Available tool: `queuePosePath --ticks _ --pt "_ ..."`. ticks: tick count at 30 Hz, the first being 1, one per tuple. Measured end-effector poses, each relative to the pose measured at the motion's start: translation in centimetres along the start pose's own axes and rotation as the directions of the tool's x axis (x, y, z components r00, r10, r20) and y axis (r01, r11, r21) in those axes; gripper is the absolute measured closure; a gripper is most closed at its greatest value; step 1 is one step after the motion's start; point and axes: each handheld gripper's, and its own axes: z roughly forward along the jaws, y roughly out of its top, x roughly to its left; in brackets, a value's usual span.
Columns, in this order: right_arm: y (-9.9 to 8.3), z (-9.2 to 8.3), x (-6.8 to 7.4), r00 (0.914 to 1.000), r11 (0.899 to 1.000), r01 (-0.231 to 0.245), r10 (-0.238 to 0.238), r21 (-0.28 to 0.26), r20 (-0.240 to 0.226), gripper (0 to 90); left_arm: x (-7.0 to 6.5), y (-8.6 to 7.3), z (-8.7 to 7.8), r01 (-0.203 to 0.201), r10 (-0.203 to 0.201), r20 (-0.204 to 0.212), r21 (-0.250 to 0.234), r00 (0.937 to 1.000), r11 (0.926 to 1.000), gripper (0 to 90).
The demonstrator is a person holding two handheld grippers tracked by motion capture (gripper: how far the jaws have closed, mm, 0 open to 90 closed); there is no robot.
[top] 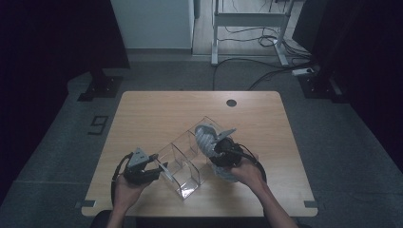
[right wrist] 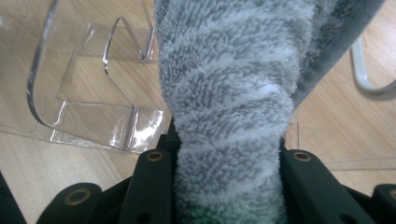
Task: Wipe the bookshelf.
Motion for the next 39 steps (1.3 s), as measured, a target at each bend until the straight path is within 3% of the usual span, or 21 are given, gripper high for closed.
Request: queuePosePath --ticks 29,39 --pt "-2.9 3.0 -0.5 0.9980 0.998 -0.061 0.061 0.009 0.016 67.5 -0.1 0.2 0.4 0.017 -0.017 -0.025 -0.003 0.9995 0.9998 44.7" --pt "-4.4 4.8 -0.6 0.9978 0.996 -0.060 0.058 0.067 0.030 67.4 -0.1 0.2 0.4 0.017 -0.018 -0.028 -0.009 0.9995 0.9998 44.7"
